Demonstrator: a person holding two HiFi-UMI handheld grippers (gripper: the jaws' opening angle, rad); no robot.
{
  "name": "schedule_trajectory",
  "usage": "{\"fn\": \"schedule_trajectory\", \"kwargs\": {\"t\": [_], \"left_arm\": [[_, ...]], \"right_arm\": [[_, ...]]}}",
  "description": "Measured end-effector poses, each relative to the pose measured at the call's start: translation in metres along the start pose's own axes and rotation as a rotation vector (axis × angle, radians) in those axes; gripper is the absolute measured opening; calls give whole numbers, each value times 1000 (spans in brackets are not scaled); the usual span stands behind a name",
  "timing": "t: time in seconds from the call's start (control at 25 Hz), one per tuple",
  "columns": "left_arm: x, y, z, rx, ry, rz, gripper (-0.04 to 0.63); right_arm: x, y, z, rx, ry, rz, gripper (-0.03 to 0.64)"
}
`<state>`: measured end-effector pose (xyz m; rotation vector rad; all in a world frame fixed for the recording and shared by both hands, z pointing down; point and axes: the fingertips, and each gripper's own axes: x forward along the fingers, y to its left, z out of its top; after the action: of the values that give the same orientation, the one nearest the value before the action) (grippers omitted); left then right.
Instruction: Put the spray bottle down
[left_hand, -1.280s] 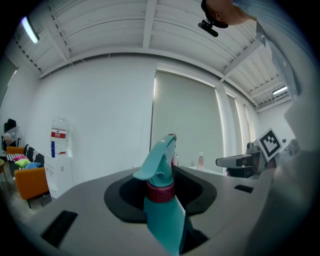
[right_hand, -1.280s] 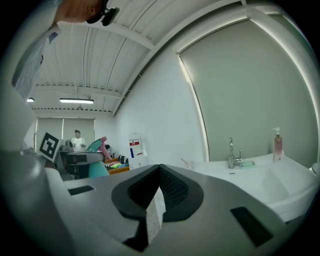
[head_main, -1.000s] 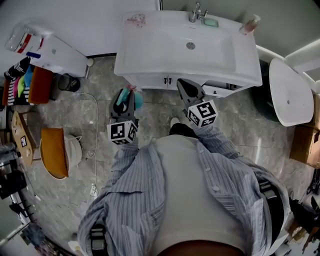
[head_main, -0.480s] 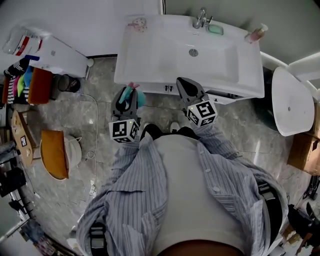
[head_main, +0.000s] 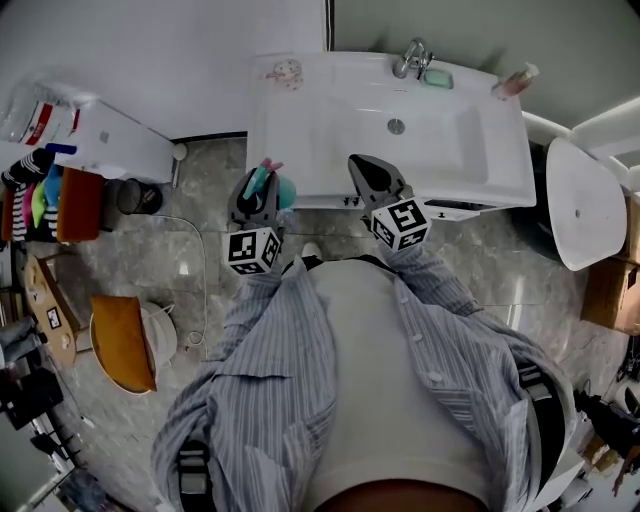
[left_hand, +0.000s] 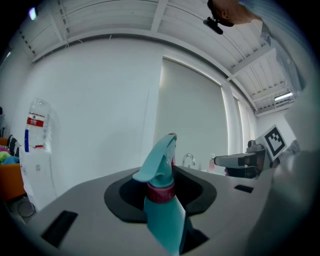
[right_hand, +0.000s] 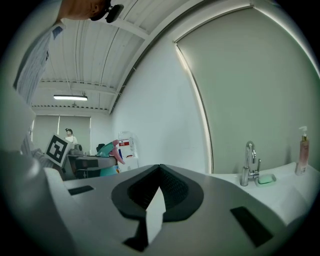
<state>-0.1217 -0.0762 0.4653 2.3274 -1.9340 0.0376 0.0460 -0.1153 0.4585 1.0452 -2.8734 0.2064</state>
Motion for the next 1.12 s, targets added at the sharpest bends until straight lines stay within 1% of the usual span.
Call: {"fn": "schedule_trajectory", "kwargs": {"t": [0.28,0.56,0.72,0.92,1.12], "left_arm": [[28,33,-5,-11,23,-61,135],[52,48,-21,-1,58,-127,134],[62,56,-34,2,63,-148,135],[80,61,-53,21,74,-181,135],[108,66,-68,29,73,-210,135]], "right_arm": [[39,7,0,-4,22,-28,15],[60,2,-9,15,49,-84,15],[74,3,-25,27,79,-94,15],[88,-3,-57,65,126,-119,15],[114,-15,-74,92,135,-138,15]]}}
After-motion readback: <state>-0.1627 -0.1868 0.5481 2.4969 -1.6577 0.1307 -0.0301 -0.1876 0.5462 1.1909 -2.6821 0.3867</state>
